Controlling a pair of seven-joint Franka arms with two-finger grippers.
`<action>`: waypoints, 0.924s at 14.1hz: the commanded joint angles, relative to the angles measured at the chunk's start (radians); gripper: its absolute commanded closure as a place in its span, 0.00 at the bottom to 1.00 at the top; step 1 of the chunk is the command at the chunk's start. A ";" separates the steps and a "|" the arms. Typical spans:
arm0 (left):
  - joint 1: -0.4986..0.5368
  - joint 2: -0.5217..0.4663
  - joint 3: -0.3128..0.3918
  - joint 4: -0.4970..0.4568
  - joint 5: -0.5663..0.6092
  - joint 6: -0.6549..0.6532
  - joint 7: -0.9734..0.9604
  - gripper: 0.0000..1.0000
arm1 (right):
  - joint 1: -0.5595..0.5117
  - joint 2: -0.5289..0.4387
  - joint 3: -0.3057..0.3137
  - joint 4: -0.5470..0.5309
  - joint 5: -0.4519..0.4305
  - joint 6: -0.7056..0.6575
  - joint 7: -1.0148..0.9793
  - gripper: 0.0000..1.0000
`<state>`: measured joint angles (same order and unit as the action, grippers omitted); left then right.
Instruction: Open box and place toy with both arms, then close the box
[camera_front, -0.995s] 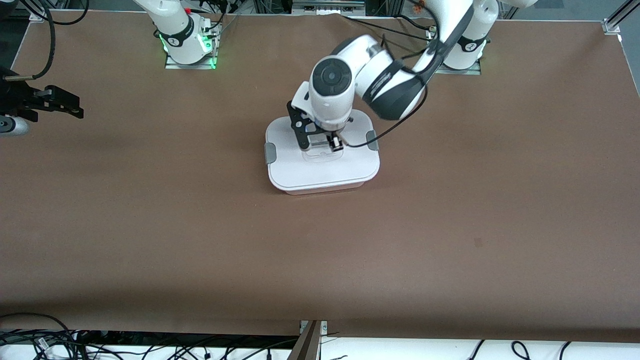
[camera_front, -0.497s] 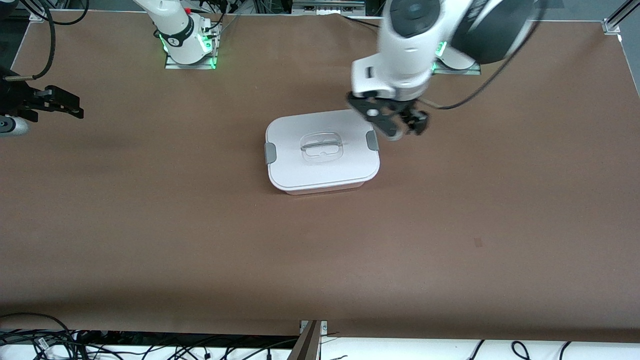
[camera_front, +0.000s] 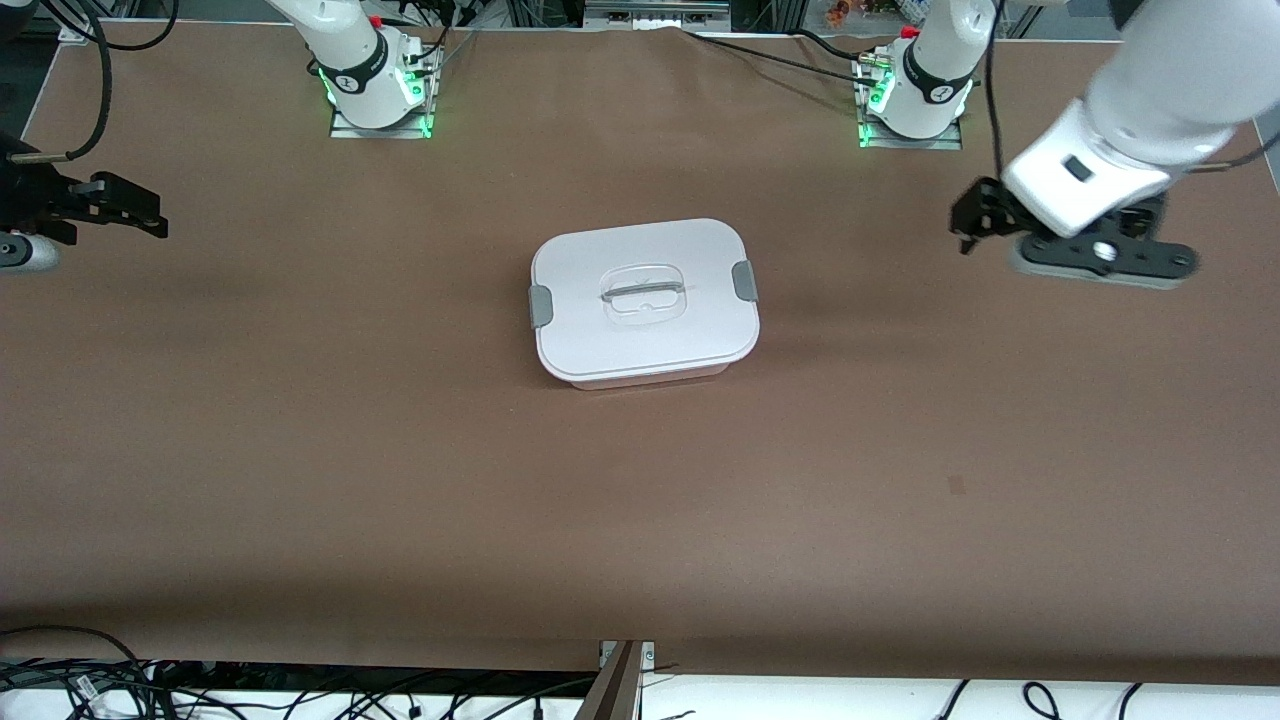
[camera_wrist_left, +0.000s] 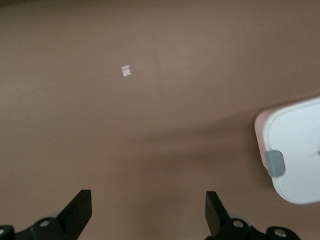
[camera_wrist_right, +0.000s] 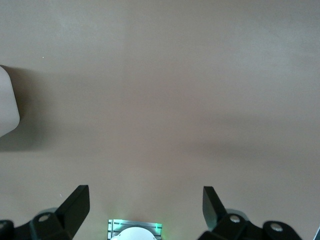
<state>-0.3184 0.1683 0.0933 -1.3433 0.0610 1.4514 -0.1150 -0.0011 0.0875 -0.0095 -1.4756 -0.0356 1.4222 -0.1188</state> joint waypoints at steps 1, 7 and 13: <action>0.077 -0.068 0.016 -0.121 -0.021 0.086 -0.015 0.00 | -0.008 0.012 0.006 0.028 -0.003 -0.008 -0.009 0.00; 0.304 -0.279 -0.188 -0.415 -0.012 0.236 0.021 0.00 | -0.008 0.014 0.006 0.029 -0.003 -0.008 -0.009 0.00; 0.219 -0.236 -0.073 -0.381 -0.029 0.234 0.049 0.00 | -0.008 0.015 0.006 0.029 -0.003 -0.008 -0.009 0.00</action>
<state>-0.0519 -0.0653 -0.0256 -1.7237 0.0536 1.6736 -0.0879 -0.0011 0.0898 -0.0095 -1.4754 -0.0356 1.4231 -0.1188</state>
